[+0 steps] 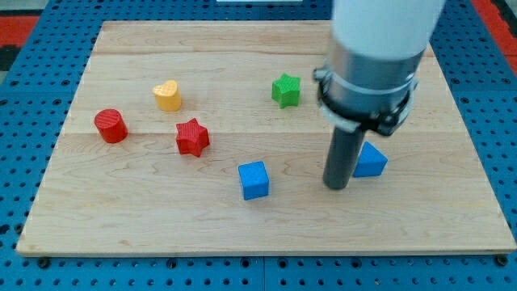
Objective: Push the blue triangle below the yellow hexagon
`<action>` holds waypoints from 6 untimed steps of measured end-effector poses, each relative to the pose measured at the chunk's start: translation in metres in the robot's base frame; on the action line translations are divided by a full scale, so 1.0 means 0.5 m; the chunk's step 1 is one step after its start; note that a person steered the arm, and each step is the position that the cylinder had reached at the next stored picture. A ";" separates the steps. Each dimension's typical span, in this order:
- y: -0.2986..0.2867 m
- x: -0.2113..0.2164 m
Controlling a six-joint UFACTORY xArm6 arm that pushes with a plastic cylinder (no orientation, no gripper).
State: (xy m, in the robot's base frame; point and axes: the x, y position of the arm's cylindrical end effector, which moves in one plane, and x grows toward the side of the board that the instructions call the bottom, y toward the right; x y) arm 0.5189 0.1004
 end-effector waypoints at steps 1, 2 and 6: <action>-0.018 0.006; -0.005 0.004; -0.002 -0.008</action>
